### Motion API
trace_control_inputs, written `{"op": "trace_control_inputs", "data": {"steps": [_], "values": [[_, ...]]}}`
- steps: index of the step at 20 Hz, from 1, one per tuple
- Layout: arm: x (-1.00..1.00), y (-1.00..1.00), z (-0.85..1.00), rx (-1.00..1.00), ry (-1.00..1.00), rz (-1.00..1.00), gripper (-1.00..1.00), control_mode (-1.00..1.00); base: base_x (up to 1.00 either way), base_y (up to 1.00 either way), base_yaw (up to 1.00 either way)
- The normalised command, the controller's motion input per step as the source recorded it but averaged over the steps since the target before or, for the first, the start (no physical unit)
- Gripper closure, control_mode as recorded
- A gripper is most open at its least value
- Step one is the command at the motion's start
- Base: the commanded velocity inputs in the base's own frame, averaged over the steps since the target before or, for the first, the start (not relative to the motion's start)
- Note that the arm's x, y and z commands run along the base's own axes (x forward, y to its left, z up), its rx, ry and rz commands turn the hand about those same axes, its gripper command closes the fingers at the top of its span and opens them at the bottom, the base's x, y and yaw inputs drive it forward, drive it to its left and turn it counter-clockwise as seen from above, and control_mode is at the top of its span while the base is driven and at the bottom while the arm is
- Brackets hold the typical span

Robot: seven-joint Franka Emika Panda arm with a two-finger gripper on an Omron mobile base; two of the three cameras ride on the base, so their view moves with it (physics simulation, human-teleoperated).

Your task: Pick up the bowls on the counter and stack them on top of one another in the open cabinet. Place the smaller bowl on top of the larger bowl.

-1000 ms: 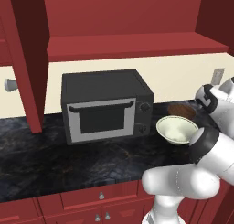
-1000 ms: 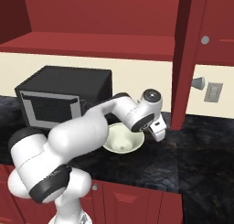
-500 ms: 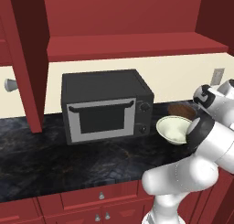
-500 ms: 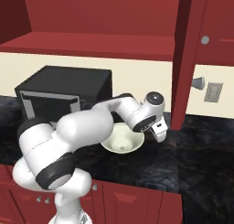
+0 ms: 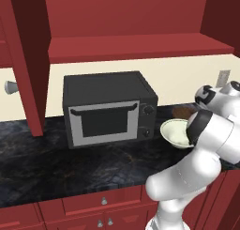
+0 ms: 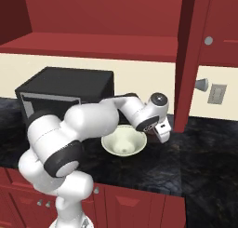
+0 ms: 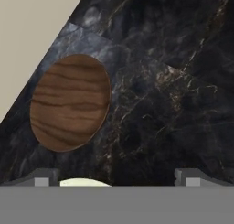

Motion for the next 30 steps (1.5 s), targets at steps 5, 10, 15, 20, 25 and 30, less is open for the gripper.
{"op": "trace_control_inputs", "data": {"steps": [5,10,15,20,25,30], "values": [[0.2,-0.06,-0.16,0.0,0.0,0.0,-1.0,-1.0,0.0,0.0,0.0],[0.17,-0.05,-0.16,0.0,0.0,0.0,-1.0,-1.0,0.0,0.0,0.0],[0.13,-0.06,-0.14,0.01,-0.01,0.0,-1.0,-1.0,0.0,0.0,0.0],[0.14,-0.05,-0.16,0.0,-0.01,0.0,-1.0,-1.0,0.0,0.0,0.0],[0.14,-0.03,-0.16,0.0,-0.01,0.0,-1.0,-1.0,0.0,0.0,0.0],[0.07,-0.06,-0.14,0.0,-0.03,0.0,-1.0,-1.0,0.0,0.0,0.0]]}}
